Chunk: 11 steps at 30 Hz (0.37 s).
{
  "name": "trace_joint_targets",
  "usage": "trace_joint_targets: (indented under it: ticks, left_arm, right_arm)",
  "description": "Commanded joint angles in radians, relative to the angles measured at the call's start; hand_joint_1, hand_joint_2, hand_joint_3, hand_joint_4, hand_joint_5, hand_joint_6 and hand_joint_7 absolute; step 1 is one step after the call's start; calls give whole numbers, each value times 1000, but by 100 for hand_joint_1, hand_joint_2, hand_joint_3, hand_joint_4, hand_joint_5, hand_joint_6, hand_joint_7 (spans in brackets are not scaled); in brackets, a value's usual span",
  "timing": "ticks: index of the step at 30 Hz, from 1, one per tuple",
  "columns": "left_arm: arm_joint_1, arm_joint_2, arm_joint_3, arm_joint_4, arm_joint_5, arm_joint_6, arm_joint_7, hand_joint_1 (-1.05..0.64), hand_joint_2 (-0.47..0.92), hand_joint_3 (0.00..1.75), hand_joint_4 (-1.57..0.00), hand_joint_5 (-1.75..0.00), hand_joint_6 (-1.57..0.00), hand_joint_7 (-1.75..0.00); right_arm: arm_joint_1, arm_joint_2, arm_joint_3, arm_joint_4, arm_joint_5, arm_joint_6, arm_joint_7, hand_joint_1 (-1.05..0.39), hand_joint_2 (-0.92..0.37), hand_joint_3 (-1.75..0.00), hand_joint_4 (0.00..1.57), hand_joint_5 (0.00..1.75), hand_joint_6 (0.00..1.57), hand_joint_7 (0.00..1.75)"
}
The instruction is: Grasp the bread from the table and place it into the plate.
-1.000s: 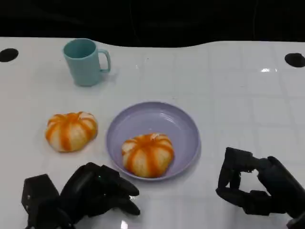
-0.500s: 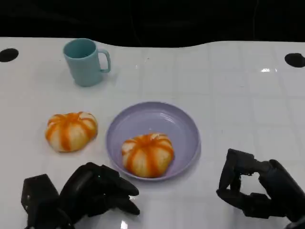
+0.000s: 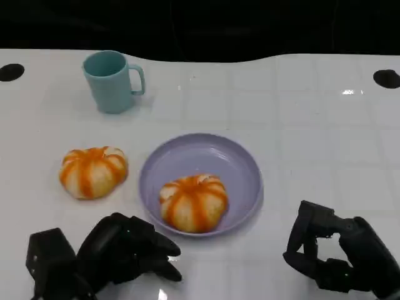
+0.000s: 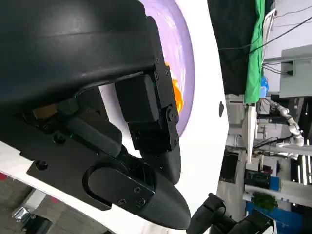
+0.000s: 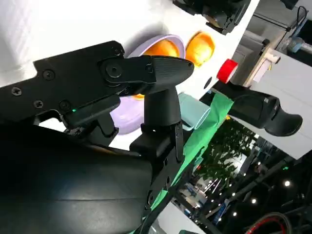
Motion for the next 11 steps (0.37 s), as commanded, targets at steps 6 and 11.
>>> trace_joint_targets:
  ticks: [6, 11]
  left_arm:
    - [-18, 25, 5, 29, 4, -22, 0, -105, 84, 0, -153, -23, -152, 0]
    - [-18, 24, 7, 35, 4, -27, 7, -105, 84, 0, -154, -23, -152, -1]
  right_arm:
    - [-30, -3, -9, 55, 13, -35, -2, -46, -92, -32, 93, 175, 72, 175]
    - [-36, 0, -9, 63, 12, -31, -2, -45, -92, -31, 94, 175, 71, 175]
